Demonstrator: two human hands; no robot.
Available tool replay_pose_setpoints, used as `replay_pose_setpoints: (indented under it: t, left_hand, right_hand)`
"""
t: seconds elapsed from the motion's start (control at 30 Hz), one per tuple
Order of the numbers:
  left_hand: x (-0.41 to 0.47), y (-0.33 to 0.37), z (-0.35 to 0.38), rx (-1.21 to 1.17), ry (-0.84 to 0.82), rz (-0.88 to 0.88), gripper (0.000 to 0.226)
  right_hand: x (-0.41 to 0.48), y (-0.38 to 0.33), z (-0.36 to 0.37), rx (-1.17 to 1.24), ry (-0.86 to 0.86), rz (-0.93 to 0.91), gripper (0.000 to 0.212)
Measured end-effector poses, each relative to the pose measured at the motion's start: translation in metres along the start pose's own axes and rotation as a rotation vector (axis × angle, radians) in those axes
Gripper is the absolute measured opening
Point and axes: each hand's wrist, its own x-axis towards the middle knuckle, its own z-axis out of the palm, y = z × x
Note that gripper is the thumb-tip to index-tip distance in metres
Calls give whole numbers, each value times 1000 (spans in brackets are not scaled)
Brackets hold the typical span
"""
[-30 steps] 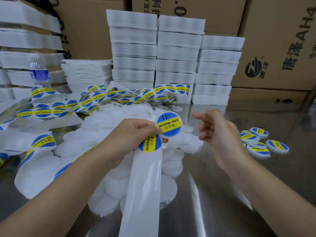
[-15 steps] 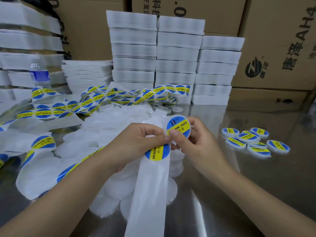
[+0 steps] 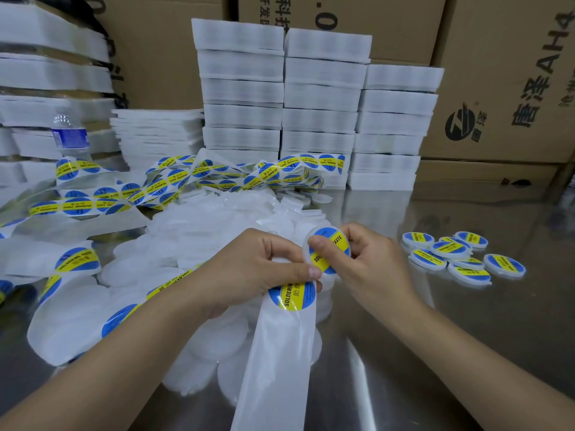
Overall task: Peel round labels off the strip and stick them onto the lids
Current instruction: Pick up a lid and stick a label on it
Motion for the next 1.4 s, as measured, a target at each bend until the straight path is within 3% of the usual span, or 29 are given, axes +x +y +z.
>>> replay_pose_setpoints:
  t: [0.37, 0.77, 1.23, 1.4]
  left_hand:
    - [0, 2, 1, 65, 23, -38, 9]
    - [-1, 5, 5, 87, 56, -101, 17]
    - [-1, 9, 7, 47, 93, -135, 28]
    - [0, 8, 7, 53, 126, -135, 28]
  right_hand:
    - [3, -4, -4, -143, 16, -38, 74]
    - [2, -5, -4, -203, 6, -44, 62]
    - [2, -2, -4, -249, 28, -134, 65]
    - [1, -1, -8, -58, 37, -114, 65]
